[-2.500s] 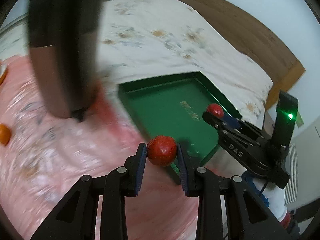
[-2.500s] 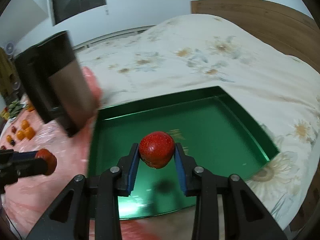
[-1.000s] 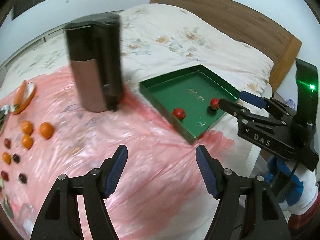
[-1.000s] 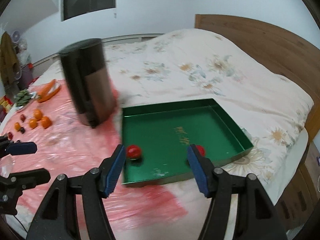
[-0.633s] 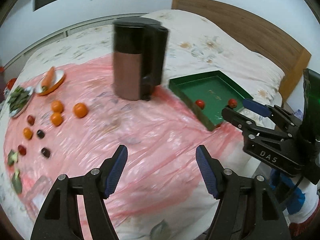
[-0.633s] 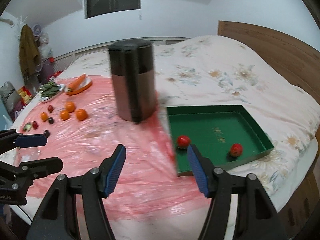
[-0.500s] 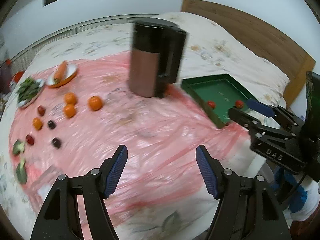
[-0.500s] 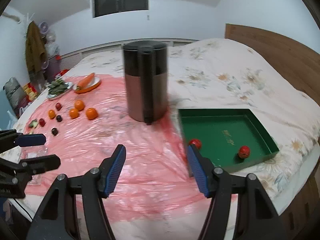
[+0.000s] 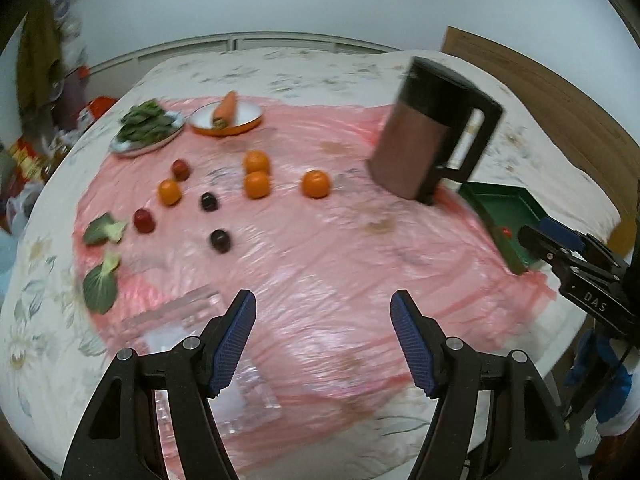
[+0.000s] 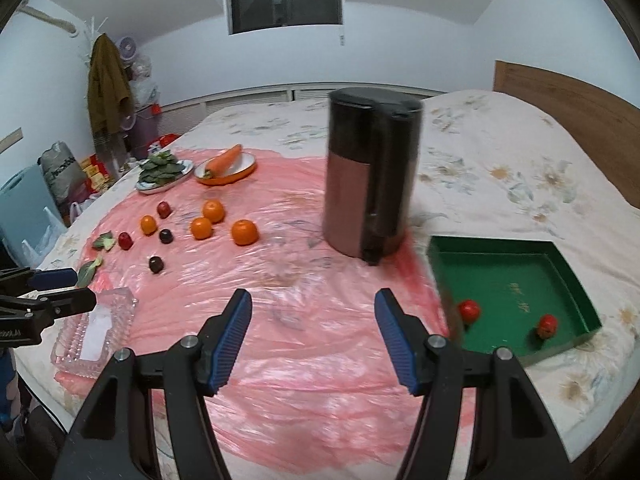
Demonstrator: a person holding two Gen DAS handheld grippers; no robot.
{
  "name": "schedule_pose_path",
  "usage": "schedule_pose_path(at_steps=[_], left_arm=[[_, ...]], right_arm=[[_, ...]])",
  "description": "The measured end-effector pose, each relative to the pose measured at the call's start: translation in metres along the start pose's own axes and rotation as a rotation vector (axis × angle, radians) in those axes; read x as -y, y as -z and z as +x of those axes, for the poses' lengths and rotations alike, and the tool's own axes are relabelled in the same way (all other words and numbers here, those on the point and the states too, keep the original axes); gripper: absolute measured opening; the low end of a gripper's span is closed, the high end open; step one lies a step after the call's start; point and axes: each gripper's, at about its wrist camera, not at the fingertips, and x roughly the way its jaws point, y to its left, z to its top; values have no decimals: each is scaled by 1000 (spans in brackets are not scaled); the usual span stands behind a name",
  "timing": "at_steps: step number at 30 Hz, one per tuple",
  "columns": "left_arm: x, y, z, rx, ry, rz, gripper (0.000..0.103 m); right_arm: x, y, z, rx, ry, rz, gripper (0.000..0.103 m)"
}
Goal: Organize fruits
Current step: 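Move both open grippers back over the remaining fruit, then grasp a dark plum with the left gripper while the right gripper grasps a tangerine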
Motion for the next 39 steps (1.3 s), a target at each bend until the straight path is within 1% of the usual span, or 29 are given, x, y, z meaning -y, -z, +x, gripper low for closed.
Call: schedule_pose_path(at_steps=[6, 12, 16, 19, 21, 23, 26, 28, 31, 35, 37, 39], left_arm=[[-41, 10, 16, -30, -35, -83, 64], [-77, 8, 35, -51, -87, -152, 64], [-90, 1, 51, -66, -103, -174, 64], [-98, -5, 68, -83, -95, -203, 64], [-100, -12, 79, -85, -93, -204, 64], [-101, -21, 88, -83, -84, -199, 63], [-100, -33, 103, -87, -65, -179, 59], [-101, -41, 114, -99, -52, -153, 47], [-101, -51, 130, -135, -28, -86, 42], [-101, -58, 145, -173, -34, 20, 39], [-104, -59, 151, -185, -35, 41, 35], [-106, -61, 155, -193, -41, 55, 33]], right_arm=[[-23, 1, 32, -42, -56, -28, 91], [-47, -4, 72, -75, -118, -53, 91], [-58, -11, 98, -96, -158, -68, 91], [-64, -17, 115, -106, -179, -88, 91], [-65, -24, 127, -110, -192, -100, 91], [-65, -30, 138, -111, -201, -108, 91], [-65, -40, 158, -118, -218, -122, 91], [-65, -45, 170, -124, -233, -132, 91], [-65, -54, 189, -131, -245, -142, 91], [-65, -62, 211, -148, -255, -152, 90], [-66, -64, 222, -158, -256, -161, 90], [-68, -65, 232, -169, -260, -172, 89]])
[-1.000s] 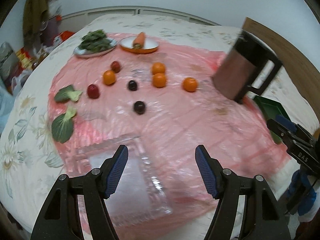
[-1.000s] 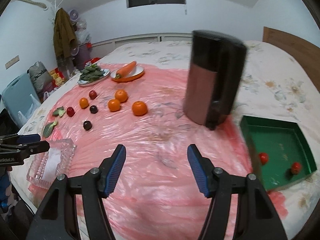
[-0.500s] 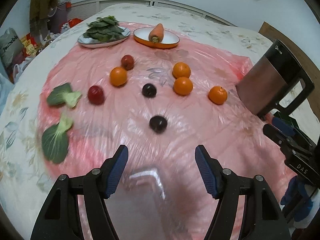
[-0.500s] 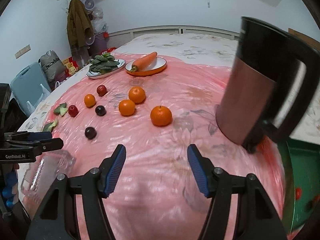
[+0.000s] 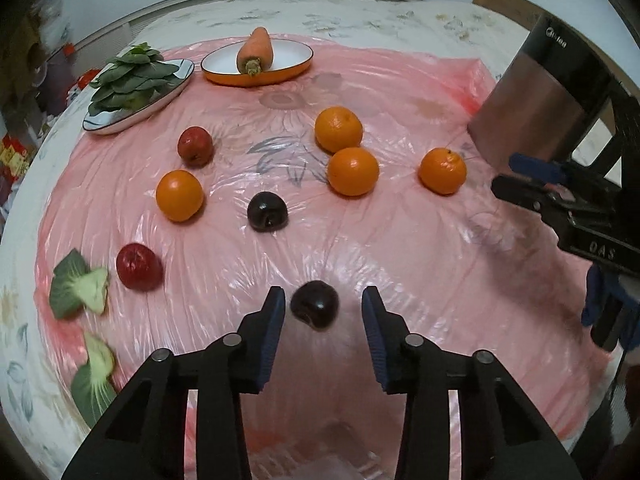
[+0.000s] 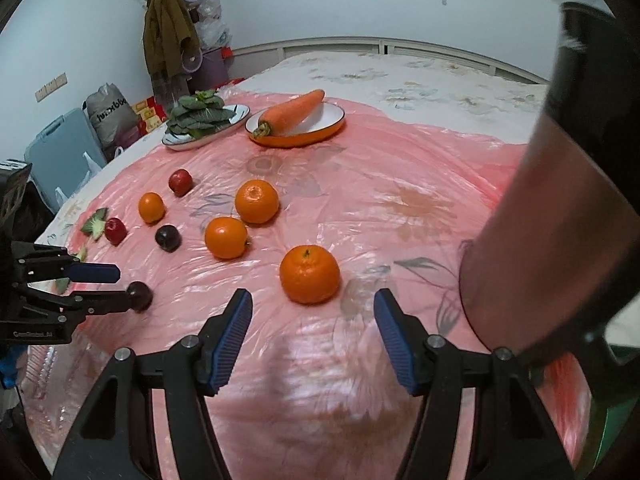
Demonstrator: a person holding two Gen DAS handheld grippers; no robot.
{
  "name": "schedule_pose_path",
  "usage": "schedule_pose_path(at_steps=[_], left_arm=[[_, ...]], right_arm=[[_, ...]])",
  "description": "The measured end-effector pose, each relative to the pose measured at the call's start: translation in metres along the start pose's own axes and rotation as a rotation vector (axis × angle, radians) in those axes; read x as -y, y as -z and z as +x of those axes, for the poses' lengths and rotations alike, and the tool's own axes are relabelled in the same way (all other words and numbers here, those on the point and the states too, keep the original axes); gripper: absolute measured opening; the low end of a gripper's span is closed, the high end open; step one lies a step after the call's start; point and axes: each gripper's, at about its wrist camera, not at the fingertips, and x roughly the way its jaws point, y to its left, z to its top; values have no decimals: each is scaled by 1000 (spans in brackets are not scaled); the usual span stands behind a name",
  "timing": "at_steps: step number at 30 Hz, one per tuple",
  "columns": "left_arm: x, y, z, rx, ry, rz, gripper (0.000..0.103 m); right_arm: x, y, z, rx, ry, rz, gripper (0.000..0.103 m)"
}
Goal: Organize fruits
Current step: 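Grasp a dark plum with the left gripper while the right gripper grasps a tangerine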
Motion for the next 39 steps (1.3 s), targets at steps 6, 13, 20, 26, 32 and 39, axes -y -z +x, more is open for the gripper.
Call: schedule_pose_path(at_steps=[6, 13, 20, 26, 32, 39], left_arm=[[-3, 1, 9, -14, 0, 26, 29], [-2, 2, 19, -29, 10, 48, 27], [1, 3, 29, -42, -9, 59, 25], [3, 3, 31, -32, -20, 78, 24], [3, 4, 25, -11, -16, 73, 24], [6, 0, 14, 7, -14, 64, 24]], right_arm=[[-4, -11, 25, -29, -17, -28, 88], [-4, -16, 50, -84, -1, -38, 88], [-5, -14, 66, -116, -10, -47, 88], [-1, -10, 75, -138, -33, -30, 50], [10, -10, 71, -123, -75, 24, 49], [15, -12, 53, -90, -56, 47, 49]])
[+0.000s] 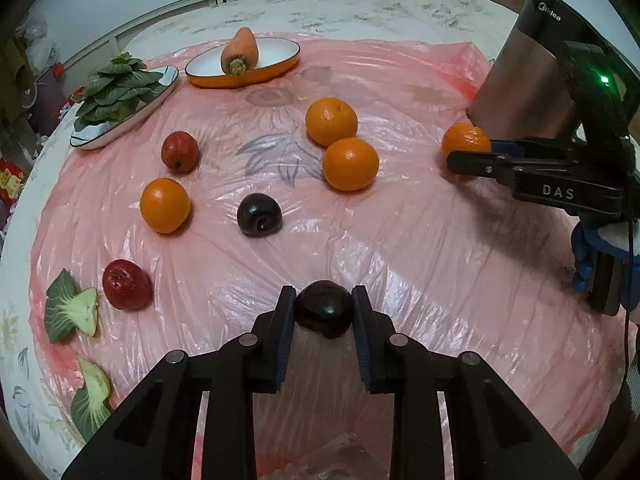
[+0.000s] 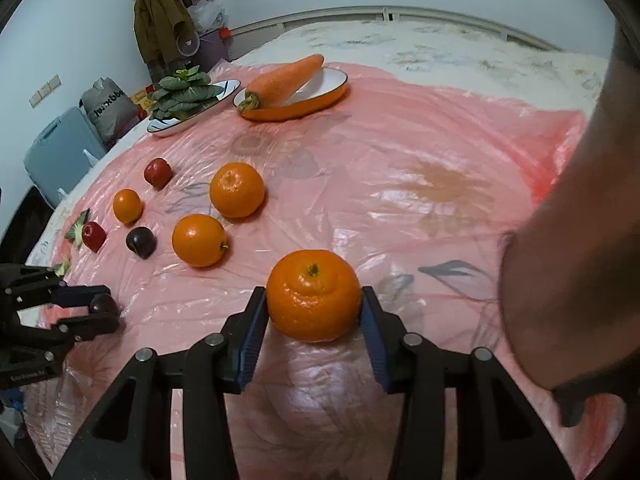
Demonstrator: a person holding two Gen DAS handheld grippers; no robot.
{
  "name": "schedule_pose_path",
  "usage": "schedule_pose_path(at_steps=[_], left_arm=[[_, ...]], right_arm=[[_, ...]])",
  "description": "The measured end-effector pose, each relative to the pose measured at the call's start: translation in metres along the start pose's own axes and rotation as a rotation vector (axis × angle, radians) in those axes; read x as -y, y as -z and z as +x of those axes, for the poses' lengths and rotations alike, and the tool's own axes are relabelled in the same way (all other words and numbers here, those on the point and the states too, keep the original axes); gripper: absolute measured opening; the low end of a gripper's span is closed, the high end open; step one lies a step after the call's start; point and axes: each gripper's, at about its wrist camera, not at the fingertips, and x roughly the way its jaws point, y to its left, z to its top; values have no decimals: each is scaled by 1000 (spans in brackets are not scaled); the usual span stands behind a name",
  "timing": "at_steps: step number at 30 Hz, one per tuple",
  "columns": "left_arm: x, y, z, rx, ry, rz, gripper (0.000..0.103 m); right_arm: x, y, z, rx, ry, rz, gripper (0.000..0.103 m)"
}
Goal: Organize fruits
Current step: 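Grasp a dark plum with the left gripper while the right gripper grasps a tangerine, then carry the held plum and tangerine over to the green tray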
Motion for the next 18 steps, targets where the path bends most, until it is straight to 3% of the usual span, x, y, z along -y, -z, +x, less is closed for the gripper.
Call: schedule_pose_path(at_steps=[8, 18], left_arm=[[1, -4, -22, 36, 16, -36, 24], [15, 6, -61, 78, 54, -85, 23]], right_arm=[[-4, 7, -37, 37, 10, 3, 49], [-21, 58, -99, 53, 10, 36, 49]])
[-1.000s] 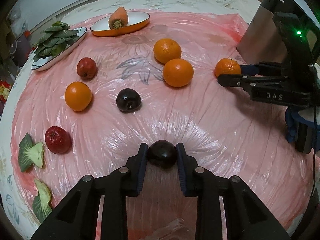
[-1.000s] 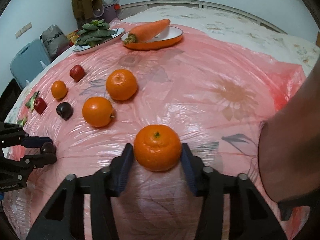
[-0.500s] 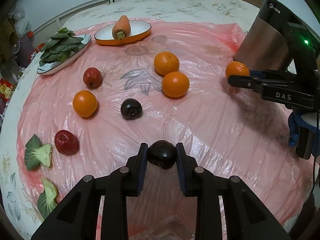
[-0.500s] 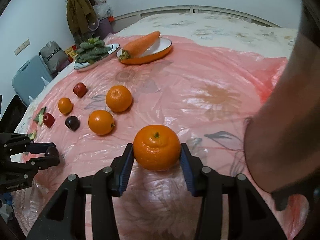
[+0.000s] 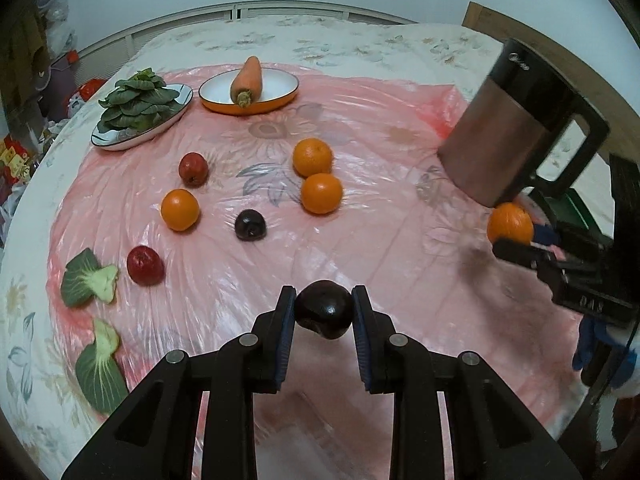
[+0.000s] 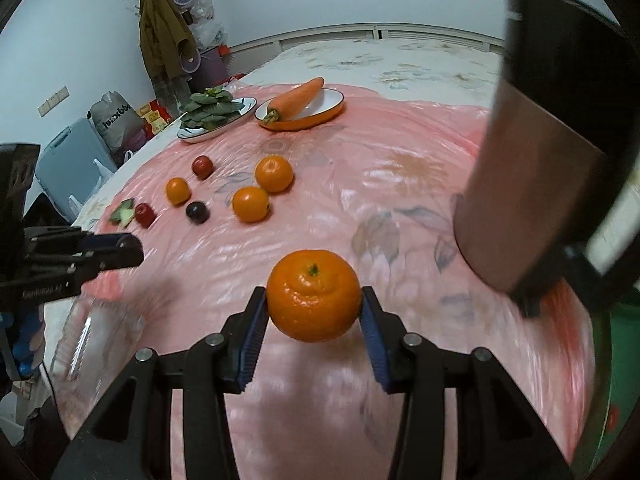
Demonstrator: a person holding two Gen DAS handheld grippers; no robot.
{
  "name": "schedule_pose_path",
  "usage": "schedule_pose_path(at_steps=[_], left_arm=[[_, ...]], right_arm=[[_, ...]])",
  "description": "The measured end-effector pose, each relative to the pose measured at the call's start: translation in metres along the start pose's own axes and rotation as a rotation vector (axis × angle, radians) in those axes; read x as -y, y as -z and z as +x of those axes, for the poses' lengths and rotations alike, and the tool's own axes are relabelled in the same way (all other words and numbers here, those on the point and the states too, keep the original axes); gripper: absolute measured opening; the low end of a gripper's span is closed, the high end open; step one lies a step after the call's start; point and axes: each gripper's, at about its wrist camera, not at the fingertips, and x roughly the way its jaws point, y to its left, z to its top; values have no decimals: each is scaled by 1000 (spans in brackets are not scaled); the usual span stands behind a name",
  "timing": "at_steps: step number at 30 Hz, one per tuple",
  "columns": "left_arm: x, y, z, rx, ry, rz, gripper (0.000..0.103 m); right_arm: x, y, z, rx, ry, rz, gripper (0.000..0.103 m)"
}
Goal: Organize fruits
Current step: 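Carry the held plum and tangerine over to the green tray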
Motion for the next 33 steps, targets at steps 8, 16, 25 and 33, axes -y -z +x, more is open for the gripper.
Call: schedule_pose_path(at_steps=[8, 16, 25, 33], left_arm=[[26, 20, -22, 5, 22, -6, 23], [55, 43, -39, -5, 45, 5, 23], [86, 56, -50, -19, 36, 19, 23], [132, 50, -37, -53, 52, 75, 23]], right_arm=[[-3, 36, -48, 13, 29, 23, 49], [0, 65, -89, 43, 58, 74, 49], [26, 96, -132, 87, 99, 138, 49], [68, 120, -155, 122, 143, 221, 49]])
